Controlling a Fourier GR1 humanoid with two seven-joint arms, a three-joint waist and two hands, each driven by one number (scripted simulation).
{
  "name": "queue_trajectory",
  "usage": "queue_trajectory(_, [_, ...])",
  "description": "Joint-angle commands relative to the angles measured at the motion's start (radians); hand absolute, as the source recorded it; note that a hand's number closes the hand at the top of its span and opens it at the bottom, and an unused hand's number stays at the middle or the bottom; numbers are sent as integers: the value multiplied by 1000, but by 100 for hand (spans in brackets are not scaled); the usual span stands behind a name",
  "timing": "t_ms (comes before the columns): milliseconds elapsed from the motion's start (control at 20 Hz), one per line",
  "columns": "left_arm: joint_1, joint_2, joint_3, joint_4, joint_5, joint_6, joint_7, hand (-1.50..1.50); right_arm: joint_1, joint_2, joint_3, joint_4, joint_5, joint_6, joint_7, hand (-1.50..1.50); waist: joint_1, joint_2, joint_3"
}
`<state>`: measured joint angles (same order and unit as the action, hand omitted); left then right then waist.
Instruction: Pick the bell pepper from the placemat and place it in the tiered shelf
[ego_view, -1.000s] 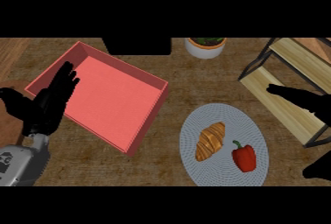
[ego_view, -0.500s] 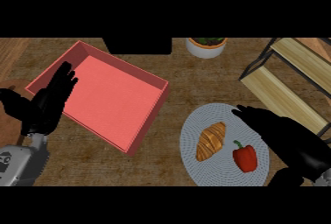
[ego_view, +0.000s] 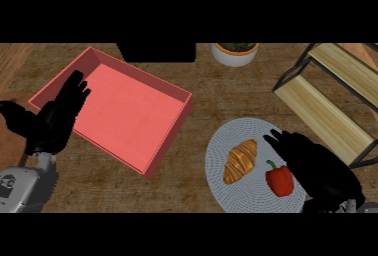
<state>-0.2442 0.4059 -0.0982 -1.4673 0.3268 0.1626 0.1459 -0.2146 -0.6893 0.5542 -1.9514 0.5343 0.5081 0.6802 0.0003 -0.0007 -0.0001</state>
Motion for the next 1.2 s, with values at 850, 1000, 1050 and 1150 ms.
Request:
queue_trajectory(850, [-7,-92,101,11,-119,-68,28,0,152,149,-81,213,322,-66,-278,-150,0,1,0])
queue_trajectory(1000, [12,-83,127,-44,-101,-93,77,0,141,251,-35,218,376,-49,-214,-150,1,0,0])
queue_trajectory(1050, [3,-106,111,-52,-138,-78,75,0,182,198,-67,199,391,-47,-268,-150,-2,0,0])
queue_trajectory(1150, [-15,-107,131,9,-127,-110,45,0,136,256,-68,318,416,-94,-299,-150,-1,1,0])
